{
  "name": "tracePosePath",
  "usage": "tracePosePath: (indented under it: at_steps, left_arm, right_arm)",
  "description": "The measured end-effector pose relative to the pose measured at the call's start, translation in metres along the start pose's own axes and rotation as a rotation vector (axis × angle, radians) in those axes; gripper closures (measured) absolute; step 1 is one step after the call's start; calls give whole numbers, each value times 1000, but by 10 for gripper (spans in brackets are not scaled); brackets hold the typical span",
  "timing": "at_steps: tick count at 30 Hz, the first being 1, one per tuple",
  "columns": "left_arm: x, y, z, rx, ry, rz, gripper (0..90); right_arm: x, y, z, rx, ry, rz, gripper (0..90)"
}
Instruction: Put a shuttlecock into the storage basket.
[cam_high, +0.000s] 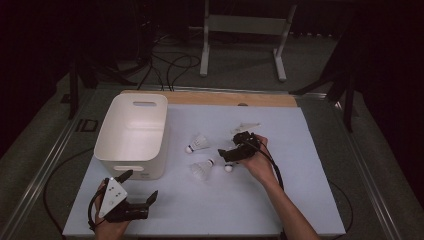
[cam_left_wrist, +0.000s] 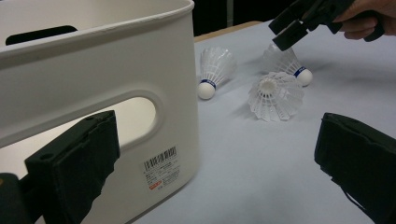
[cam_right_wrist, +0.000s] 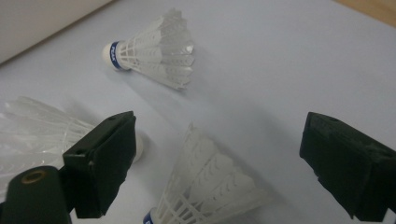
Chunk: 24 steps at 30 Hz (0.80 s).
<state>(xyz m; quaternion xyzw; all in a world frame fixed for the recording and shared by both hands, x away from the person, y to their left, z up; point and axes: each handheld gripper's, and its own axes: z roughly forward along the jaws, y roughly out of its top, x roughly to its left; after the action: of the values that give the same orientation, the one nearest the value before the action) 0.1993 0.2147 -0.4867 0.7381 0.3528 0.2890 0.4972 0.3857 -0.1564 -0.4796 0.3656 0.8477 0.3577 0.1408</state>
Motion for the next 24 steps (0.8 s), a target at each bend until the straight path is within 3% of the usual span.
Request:
tracePosePath:
  at_steps: [5, 8, 13, 16, 24]
  left_arm:
    - [0, 0, 0, 0, -1, 1, 8]
    - [0, 0, 0, -1, -1, 1, 8]
    - [0, 0, 0, -2, 0, -1, 8]
    - [0, 0, 0, -4, -1, -2, 8]
    - [-1, 0, 0, -3, -1, -1, 8]
  right_arm:
    - [2, 0, 3, 20, 14, -17, 180]
    - [2, -1, 5, 47, 58, -22, 280]
    - [3, -2, 4, 70, 81, -8, 380]
    - [5, -2, -2, 79, 98, 13, 468]
    - [9, -8, -20, 90, 140, 47, 546]
